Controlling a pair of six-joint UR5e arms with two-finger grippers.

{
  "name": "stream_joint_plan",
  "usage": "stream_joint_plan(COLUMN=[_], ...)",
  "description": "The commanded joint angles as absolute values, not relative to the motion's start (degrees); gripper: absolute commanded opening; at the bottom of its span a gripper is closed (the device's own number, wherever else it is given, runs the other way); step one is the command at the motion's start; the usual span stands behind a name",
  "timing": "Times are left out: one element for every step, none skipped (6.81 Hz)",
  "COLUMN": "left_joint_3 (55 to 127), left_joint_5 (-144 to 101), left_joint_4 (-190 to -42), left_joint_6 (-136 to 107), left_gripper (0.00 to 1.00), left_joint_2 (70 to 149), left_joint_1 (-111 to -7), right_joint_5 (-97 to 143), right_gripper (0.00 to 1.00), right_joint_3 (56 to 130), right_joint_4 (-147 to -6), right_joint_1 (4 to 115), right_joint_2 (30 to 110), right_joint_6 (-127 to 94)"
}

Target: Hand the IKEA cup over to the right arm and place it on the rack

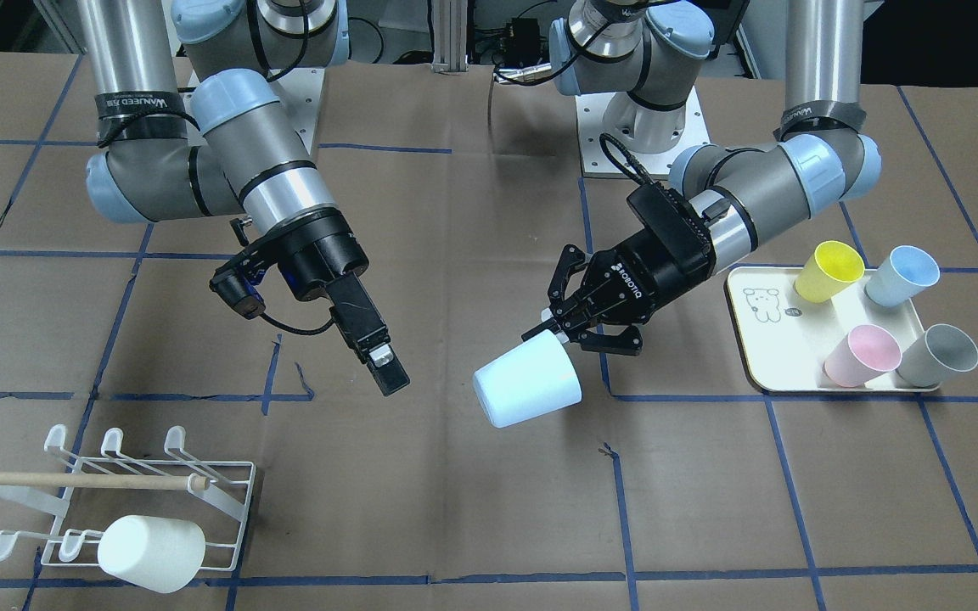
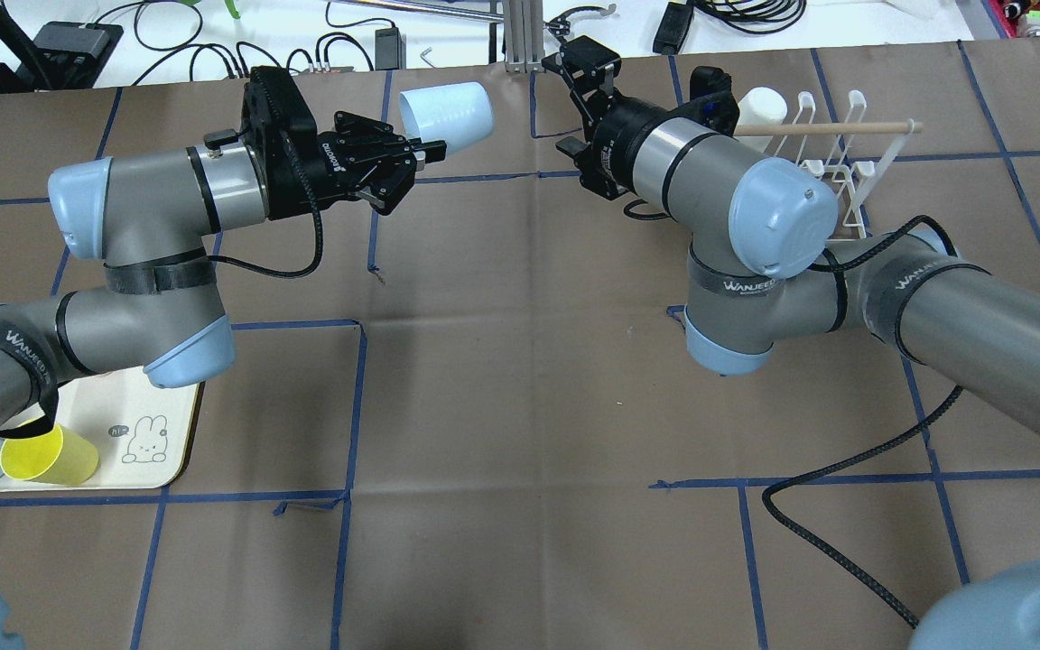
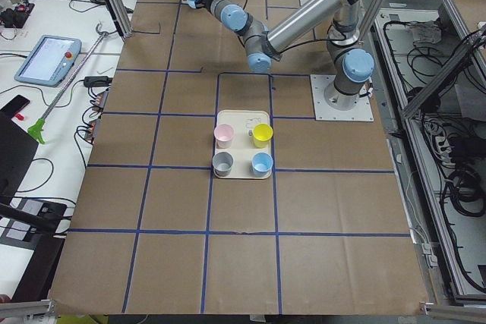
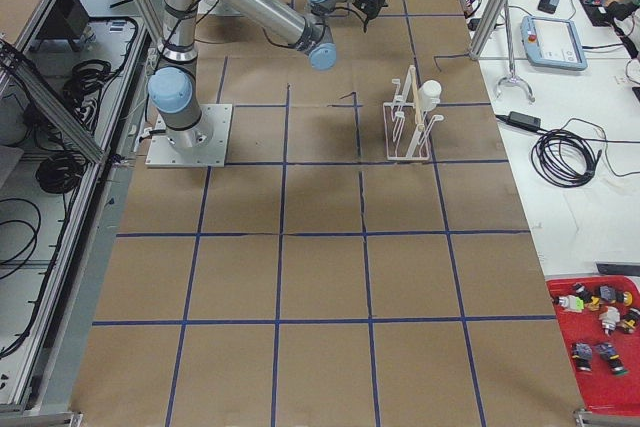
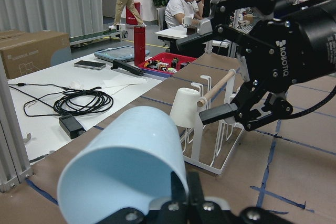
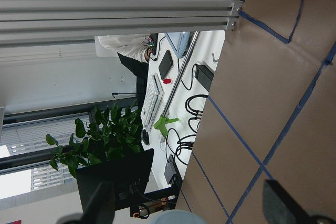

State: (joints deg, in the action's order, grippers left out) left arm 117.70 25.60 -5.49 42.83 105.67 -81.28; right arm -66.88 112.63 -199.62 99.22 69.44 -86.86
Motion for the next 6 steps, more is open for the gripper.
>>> stream_joint_plan(left_joint_3=[117.69,117.69,117.69,117.77,117.77,117.69], left_joint_5=[26.19,26.19,26.19,26.19,26.19,26.19], left_joint_4=[-5.27,-5.27,-4.93,-4.92,-4.83,-4.83], left_joint_6=[42.37,42.36,42.36,42.36,42.36,42.36], left_gripper=[0.03,0.03,0.03,0.03,0.04,0.04], left_joint_2=[105.73,105.73,105.73,105.73,105.73,105.65], left_joint_1=[-82.7,-82.71,-82.71,-82.71,-82.71,-82.71], right_joint_5=[-66.8,-66.88,-66.88,-66.8,-66.8,-66.62], right_gripper=[1.0,1.0,1.0,1.0,1.0,1.0], right_joint_3=[112.06,111.19,110.83,110.83,110.83,110.74], right_joint_4=[-199.77,-199.69,-199.69,-199.69,-199.69,-199.77], right_joint_1=[101.68,102.12,102.13,102.22,102.22,102.74], right_joint_2=[68.3,68.2,68.2,68.2,68.03,67.16], right_joint_6=[-91.83,-92.19,-93.76,-93.95,-93.96,-93.96])
